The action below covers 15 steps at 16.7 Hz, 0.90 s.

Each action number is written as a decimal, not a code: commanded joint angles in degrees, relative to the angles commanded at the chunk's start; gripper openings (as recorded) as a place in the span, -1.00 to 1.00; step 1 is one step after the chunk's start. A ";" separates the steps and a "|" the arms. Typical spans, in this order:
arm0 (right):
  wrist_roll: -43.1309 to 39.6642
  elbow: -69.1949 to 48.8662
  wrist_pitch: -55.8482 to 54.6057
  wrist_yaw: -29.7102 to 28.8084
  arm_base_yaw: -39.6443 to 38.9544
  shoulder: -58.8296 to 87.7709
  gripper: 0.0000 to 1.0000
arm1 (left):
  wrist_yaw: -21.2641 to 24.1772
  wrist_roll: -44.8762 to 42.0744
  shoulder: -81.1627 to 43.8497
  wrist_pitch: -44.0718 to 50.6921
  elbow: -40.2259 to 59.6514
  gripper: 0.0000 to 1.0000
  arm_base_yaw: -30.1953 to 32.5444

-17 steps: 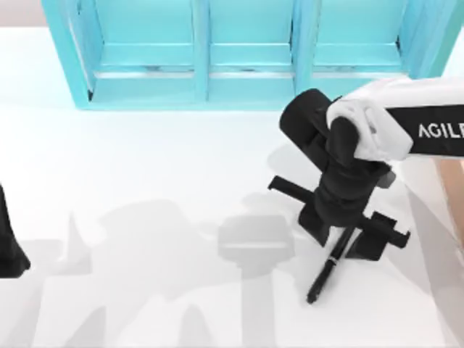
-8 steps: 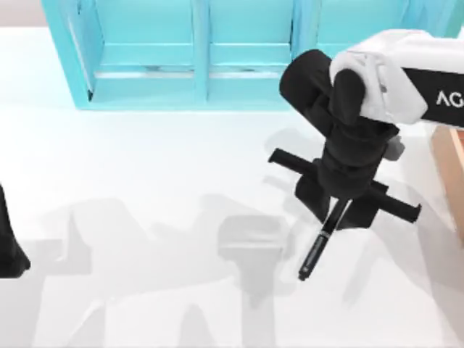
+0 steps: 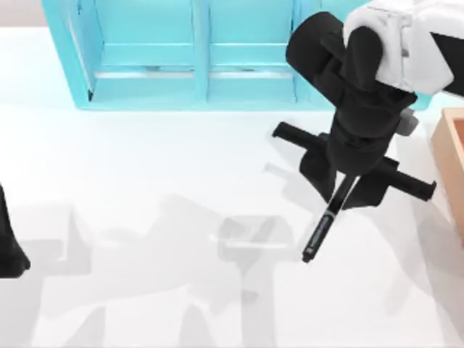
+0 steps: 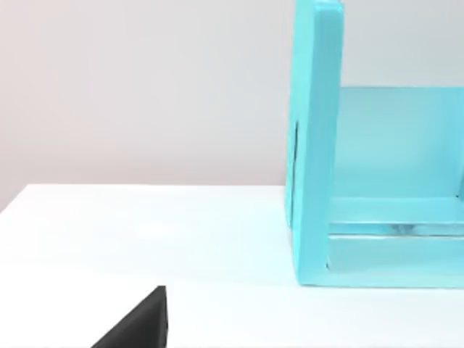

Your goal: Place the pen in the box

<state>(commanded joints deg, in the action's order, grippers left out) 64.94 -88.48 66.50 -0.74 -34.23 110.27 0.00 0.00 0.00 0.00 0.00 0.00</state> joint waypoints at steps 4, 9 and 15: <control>-0.10 -0.53 0.59 0.07 3.77 0.00 -1.00 | 0.00 0.00 0.00 0.00 0.00 1.00 0.00; -0.58 -1.64 2.78 0.11 19.66 -0.19 -1.00 | 0.00 0.00 0.00 0.00 0.00 1.00 0.00; -1.63 -2.30 5.86 -0.11 47.29 -1.17 -1.00 | 0.00 0.00 0.00 0.00 0.00 1.00 0.00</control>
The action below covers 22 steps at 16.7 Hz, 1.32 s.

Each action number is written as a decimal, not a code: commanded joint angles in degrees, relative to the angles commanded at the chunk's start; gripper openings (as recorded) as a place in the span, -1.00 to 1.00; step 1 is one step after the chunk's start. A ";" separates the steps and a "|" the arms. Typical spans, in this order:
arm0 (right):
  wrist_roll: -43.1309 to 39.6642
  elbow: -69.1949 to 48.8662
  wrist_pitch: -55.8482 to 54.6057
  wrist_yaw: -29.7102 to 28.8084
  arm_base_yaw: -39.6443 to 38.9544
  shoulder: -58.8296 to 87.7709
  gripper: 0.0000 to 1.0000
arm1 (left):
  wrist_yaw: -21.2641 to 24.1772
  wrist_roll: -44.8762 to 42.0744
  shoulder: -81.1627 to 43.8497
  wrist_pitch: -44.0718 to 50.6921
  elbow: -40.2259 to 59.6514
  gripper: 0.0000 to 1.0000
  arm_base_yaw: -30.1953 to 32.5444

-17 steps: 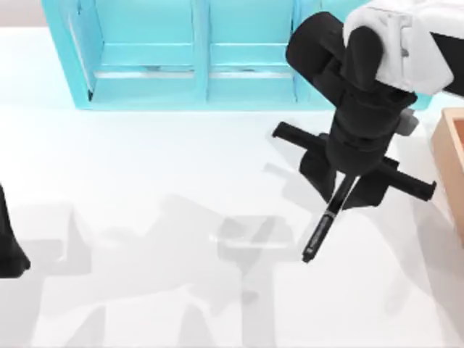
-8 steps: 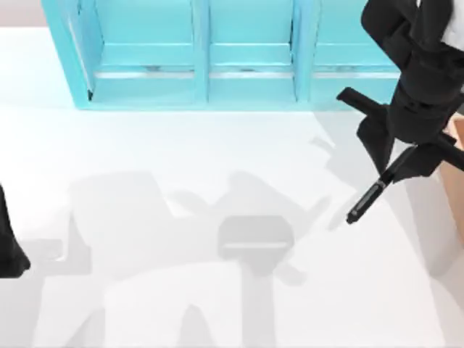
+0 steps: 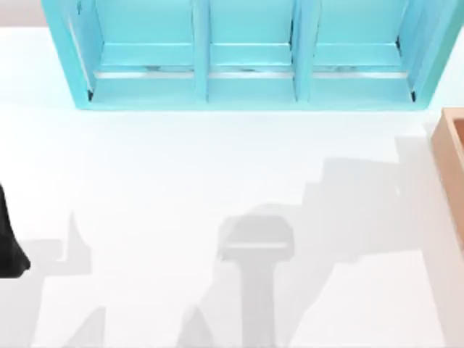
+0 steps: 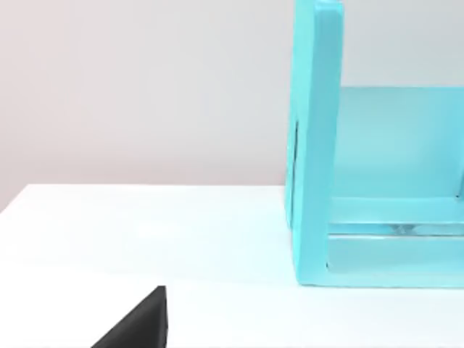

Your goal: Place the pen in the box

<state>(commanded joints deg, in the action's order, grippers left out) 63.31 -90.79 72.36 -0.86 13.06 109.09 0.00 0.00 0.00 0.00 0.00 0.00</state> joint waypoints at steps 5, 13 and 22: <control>-0.88 -0.37 1.08 0.28 14.00 -1.57 -1.00 | 0.00 0.00 0.00 0.00 0.00 1.00 0.00; -0.68 0.64 0.16 0.30 14.86 -1.64 -1.00 | 0.00 0.00 0.00 0.00 0.00 1.00 0.00; 3.93 13.76 -12.05 0.34 10.48 -2.75 -1.00 | 0.00 0.00 0.00 0.00 0.00 1.00 0.00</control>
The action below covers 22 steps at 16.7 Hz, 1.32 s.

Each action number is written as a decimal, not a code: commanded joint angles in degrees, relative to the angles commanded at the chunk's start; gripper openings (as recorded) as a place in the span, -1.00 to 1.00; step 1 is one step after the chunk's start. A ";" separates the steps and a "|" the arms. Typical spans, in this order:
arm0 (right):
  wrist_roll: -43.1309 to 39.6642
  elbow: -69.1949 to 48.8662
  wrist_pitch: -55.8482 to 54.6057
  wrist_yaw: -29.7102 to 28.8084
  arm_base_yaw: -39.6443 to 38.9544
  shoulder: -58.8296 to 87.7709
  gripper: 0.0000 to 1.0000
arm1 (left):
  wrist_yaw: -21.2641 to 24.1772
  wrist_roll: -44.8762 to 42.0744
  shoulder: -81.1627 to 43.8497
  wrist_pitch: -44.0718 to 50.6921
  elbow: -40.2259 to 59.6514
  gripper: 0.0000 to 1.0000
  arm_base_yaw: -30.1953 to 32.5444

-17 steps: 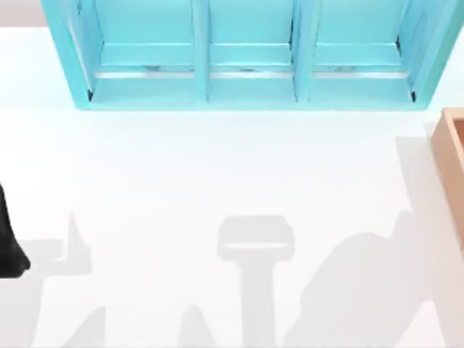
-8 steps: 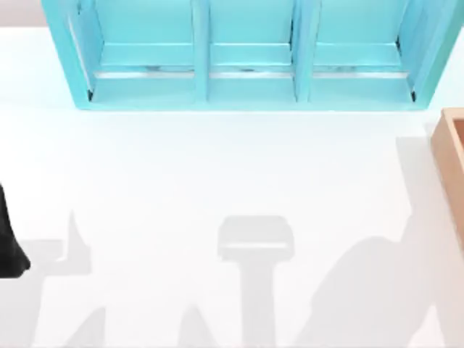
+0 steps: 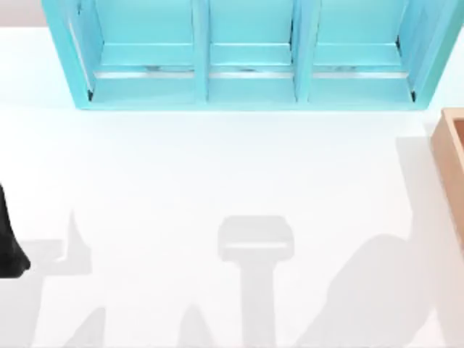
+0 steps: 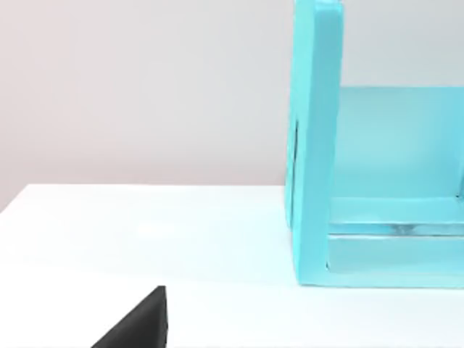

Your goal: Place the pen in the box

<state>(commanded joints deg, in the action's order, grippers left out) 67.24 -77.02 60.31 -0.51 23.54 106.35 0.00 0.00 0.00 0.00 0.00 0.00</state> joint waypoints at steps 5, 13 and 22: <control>0.00 0.00 0.00 0.00 0.00 0.00 -0.70 | 0.00 0.00 0.00 0.00 0.00 1.00 0.00; 0.00 0.00 0.00 0.00 0.00 0.00 0.51 | 0.00 0.00 0.00 0.00 0.00 1.00 0.00; 0.00 0.00 0.00 0.00 0.00 0.00 1.00 | 0.00 0.00 0.00 0.00 0.00 1.00 0.00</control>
